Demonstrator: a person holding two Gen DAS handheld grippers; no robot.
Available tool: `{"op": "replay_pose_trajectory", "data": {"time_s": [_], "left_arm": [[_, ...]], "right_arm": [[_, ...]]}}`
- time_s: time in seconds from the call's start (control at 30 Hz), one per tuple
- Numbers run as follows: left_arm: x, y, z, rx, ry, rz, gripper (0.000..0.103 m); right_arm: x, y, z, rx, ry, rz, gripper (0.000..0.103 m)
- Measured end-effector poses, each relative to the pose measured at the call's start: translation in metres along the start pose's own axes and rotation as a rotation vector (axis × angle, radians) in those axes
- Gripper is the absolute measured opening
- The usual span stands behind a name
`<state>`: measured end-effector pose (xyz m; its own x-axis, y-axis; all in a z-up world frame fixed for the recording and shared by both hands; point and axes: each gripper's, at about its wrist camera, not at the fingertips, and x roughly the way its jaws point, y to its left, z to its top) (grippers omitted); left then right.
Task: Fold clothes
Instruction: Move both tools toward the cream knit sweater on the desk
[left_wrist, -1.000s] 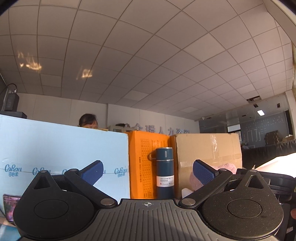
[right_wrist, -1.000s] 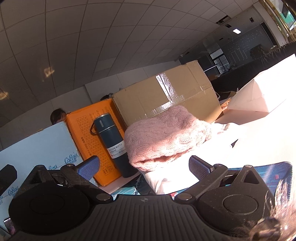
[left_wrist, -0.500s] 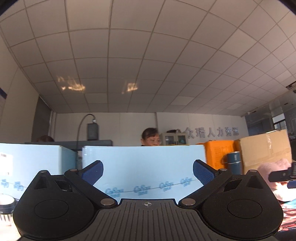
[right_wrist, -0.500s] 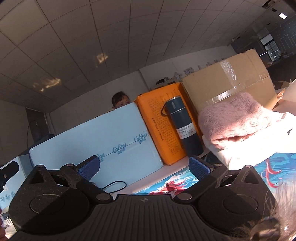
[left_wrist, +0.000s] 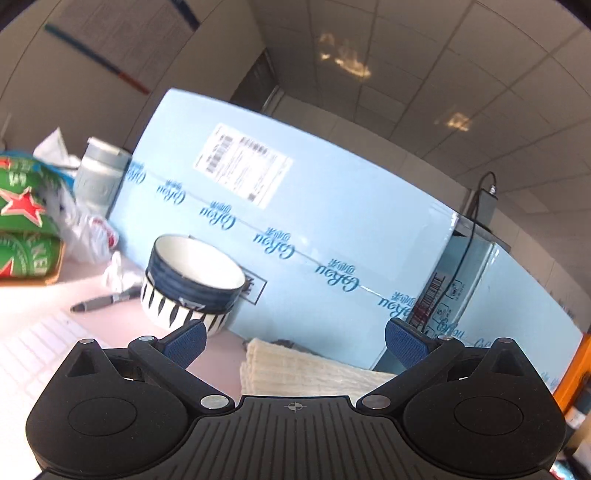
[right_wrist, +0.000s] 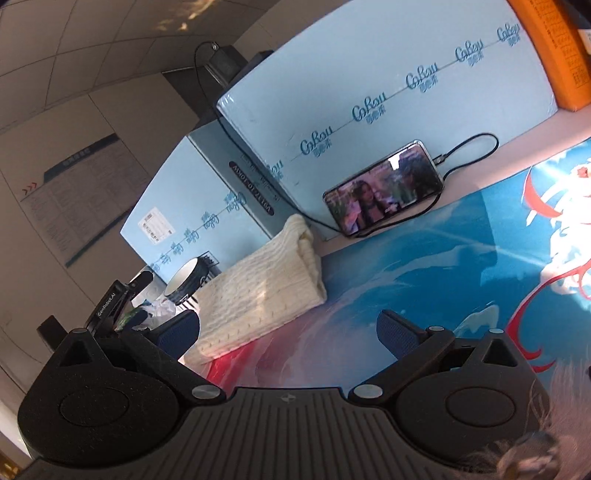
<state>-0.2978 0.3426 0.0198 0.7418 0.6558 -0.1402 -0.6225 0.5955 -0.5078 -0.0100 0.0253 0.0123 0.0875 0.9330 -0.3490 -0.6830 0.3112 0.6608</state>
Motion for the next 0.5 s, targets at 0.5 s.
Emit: {"op": "replay_pose_trajectory", "data": {"time_s": [0.5], "left_arm": [[0.050, 0.019, -0.018, -0.124, 0.353, -0.111, 0.103]], "right_arm": [[0.144, 0.003, 0.022, 0.210, 0.034, -0.174, 0.103]]}}
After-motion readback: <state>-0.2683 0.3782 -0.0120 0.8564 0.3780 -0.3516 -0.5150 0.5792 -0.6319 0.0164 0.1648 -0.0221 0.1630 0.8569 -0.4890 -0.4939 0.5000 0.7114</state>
